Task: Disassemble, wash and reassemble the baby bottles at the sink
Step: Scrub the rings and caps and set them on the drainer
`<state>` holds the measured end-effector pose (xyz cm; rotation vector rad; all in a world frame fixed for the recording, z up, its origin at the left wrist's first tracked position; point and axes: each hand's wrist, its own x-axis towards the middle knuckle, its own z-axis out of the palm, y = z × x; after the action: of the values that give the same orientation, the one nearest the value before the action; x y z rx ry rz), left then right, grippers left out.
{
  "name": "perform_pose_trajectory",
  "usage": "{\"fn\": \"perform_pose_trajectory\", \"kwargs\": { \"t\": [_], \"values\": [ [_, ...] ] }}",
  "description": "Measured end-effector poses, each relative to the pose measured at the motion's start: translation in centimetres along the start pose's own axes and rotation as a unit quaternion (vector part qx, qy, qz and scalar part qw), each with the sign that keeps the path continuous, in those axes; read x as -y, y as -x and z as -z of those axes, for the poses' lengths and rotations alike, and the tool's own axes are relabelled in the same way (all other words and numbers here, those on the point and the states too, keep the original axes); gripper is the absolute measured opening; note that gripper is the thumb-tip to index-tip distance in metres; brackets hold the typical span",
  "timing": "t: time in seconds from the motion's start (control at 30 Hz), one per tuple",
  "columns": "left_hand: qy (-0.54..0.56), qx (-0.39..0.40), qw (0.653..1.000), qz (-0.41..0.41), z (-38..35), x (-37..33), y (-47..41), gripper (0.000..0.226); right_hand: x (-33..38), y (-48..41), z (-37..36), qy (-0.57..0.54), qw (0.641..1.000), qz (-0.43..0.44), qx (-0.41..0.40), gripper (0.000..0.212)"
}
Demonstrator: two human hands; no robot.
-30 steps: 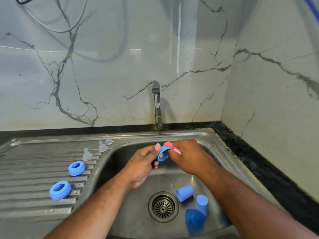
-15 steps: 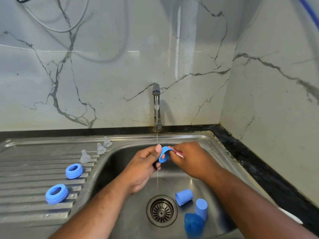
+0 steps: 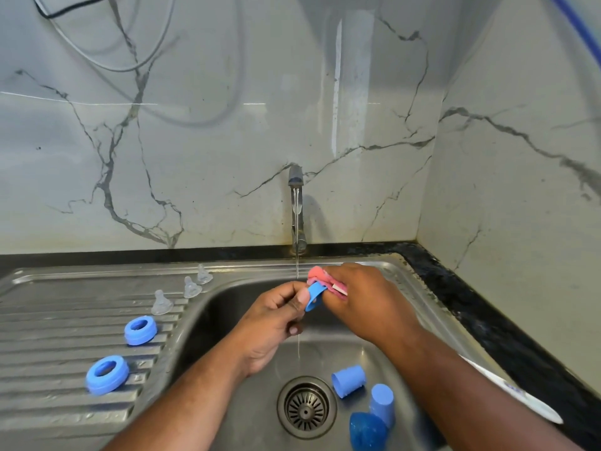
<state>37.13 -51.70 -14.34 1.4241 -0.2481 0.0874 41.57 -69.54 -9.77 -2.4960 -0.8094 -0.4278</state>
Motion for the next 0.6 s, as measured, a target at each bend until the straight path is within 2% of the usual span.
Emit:
{"fn": "perform_pose_trajectory", "kwargs": {
  "t": [0.1, 0.2, 0.27, 0.37, 0.43, 0.47, 0.6],
  "values": [
    [-0.003, 0.006, 1.000, 0.008, 0.2, 0.0, 0.0, 0.029, 0.1, 0.2, 0.1, -0.023, 1.000, -0.017, 0.010, 0.014],
    [-0.009, 0.015, 1.000, 0.016, 0.6, 0.2, 0.0, 0.031, 0.2, 0.3, 0.2, -0.066, 0.996, -0.047, 0.030, 0.031],
    [-0.006, 0.017, 0.999, 0.030, 0.6, 0.2, 0.0, 0.028, 0.1, 0.4, 0.1, -0.062, 0.996, -0.055, 0.038, 0.034],
    [0.008, -0.011, 0.997, 0.074, 0.1, 0.3, -0.1, 0.031, 0.2, 0.6, 0.4, 0.026, 0.999, 0.018, 0.035, 0.014],
    [0.019, -0.016, 0.995, 0.094, -0.1, 0.2, -0.2, 0.035, 0.1, 0.5, 0.4, 0.099, 0.990, 0.092, 0.033, 0.039],
    [0.029, -0.018, 0.995, 0.097, -0.2, 0.1, -0.2, 0.033, 0.0, 0.4, 0.3, 0.101, 0.989, 0.100, 0.029, 0.043],
    [0.054, -0.026, 0.995, 0.075, 0.0, 0.0, -0.2, 0.024, -0.7, -0.1, -0.7, -0.009, 1.000, 0.013, 0.026, 0.021]
  ]
}}
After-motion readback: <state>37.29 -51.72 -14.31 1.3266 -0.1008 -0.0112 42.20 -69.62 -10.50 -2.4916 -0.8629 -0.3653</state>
